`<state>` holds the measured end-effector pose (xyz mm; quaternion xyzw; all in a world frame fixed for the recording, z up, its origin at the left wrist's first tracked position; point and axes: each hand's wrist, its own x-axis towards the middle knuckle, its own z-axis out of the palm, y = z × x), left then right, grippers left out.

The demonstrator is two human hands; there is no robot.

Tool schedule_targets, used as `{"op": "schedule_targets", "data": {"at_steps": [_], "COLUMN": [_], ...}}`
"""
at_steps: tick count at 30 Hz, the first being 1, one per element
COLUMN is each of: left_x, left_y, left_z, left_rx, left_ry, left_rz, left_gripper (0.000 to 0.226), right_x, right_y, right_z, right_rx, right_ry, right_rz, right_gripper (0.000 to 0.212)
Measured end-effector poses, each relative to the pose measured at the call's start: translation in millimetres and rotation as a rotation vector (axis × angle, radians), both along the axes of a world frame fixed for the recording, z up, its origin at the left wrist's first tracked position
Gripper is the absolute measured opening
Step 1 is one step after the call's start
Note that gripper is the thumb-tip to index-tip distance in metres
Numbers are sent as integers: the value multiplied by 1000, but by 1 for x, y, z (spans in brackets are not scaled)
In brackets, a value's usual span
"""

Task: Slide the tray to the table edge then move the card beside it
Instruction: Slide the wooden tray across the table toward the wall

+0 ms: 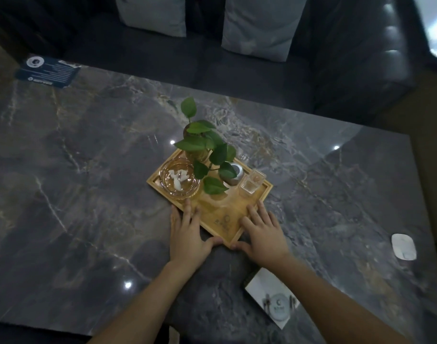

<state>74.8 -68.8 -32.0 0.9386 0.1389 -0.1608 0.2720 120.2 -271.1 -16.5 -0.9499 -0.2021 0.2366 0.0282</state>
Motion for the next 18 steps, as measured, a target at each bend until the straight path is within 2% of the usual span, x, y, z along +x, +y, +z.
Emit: {"op": "schedule_targets", "data": {"at_steps": [6,18], "left_x": [18,46], "left_y": [-28,-84], "left_z": [3,8], "left_rx": [65,50], "left_ry": [37,61], "left_rz": [-14,-13], "left_gripper": [107,109], "right_x": [14,35], "right_y": [-26,-84], "right_z": [-2,-1], "right_rx": [46,68], "right_ry": [-28,-40], "right_rz": [-8,-32], "right_gripper": [71,67]}}
